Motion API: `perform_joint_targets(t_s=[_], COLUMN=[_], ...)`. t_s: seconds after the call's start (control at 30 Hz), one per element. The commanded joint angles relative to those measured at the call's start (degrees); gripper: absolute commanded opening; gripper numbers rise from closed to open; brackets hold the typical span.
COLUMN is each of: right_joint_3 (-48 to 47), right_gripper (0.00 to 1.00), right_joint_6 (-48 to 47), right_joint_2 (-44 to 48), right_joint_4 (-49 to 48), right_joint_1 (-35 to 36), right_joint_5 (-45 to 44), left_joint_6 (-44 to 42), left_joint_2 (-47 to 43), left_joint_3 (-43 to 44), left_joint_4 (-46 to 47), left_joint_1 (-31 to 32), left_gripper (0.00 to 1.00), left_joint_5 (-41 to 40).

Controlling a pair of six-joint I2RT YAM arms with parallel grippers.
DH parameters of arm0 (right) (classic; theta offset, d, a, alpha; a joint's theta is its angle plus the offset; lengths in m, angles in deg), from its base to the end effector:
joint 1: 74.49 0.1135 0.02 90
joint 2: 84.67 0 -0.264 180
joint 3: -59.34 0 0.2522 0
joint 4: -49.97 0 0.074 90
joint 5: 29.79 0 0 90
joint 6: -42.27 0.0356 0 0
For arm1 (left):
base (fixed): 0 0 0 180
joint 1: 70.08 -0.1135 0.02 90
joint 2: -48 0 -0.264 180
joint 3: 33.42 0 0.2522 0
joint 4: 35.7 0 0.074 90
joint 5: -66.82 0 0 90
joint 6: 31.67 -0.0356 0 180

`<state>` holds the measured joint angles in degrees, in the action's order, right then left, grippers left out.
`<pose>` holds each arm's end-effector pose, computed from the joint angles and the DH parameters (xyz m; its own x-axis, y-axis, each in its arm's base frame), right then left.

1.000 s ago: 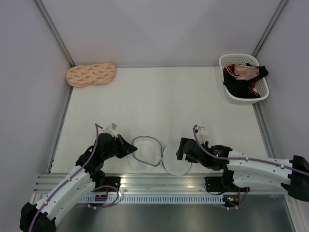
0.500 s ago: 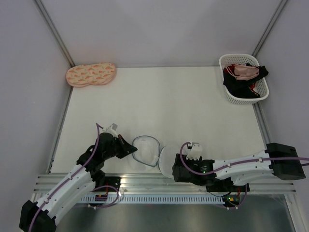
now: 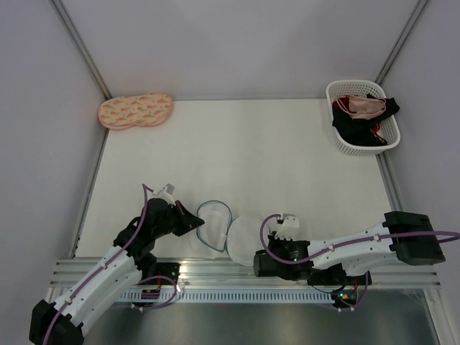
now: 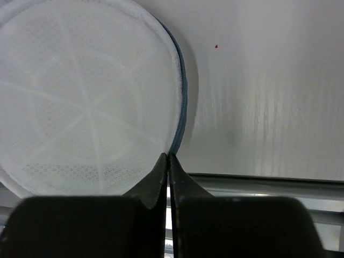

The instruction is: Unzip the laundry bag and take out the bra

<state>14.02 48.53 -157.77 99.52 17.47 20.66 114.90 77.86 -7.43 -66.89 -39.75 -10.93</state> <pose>0.0162 0.1893 0.1496 -0.7744 0.2189 -0.5936 0.0514 0.9569 0.2858 0.1099 -0.0730 0.1654 -0.8101 -0.4709 -0.3492 -0.0593 0.6585 -0.7503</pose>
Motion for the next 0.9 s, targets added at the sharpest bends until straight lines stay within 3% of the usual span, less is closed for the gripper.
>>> perform_joint_targets(t_s=[0.0, 0.17, 0.27, 0.43, 0.5, 0.67, 0.87], right_joint_3=[-4.9, -11.9, -15.8, -17.6, -18.1, -26.6, -35.6], right_gripper=[0.00, 0.00, 0.00, 0.00, 0.00, 0.00, 0.01], right_joint_6=[0.2, -7.2, -19.4, -40.7, -45.0, -56.9, -63.6], right_joint_2=[3.2, 7.4, 8.4, 8.9, 8.0, -0.2, -10.9], right_joint_4=[8.5, 11.2, 6.6, -13.2, -19.9, -24.0, -26.7], right_joint_1=[1.1, 1.3, 1.2, 1.2, 1.3, 0.8, -4.5], right_joint_5=[-5.5, -9.1, -9.6, -2.0, -0.5, 1.3, 10.3], left_joint_6=[1.2, 1.1, 1.3, 1.3, 1.3, 1.1, 0.9], left_joint_2=[-0.4, -0.4, -0.4, -0.4, -0.2, 0.0, 0.0], left_joint_3=[0.2, 0.9, 1.1, 1.4, 1.7, 2.4, 3.4], left_joint_4=[1.3, 1.0, 0.9, 1.1, 1.1, 1.3, 1.3], left_joint_1=[-0.1, -0.1, -0.1, -0.1, -0.1, -0.1, -0.1], left_gripper=[0.02, 0.02, 0.02, 0.02, 0.02, 0.02, 0.02], left_joint_5=[0.8, 0.7, 0.7, 0.7, 0.8, 1.0, 1.5])
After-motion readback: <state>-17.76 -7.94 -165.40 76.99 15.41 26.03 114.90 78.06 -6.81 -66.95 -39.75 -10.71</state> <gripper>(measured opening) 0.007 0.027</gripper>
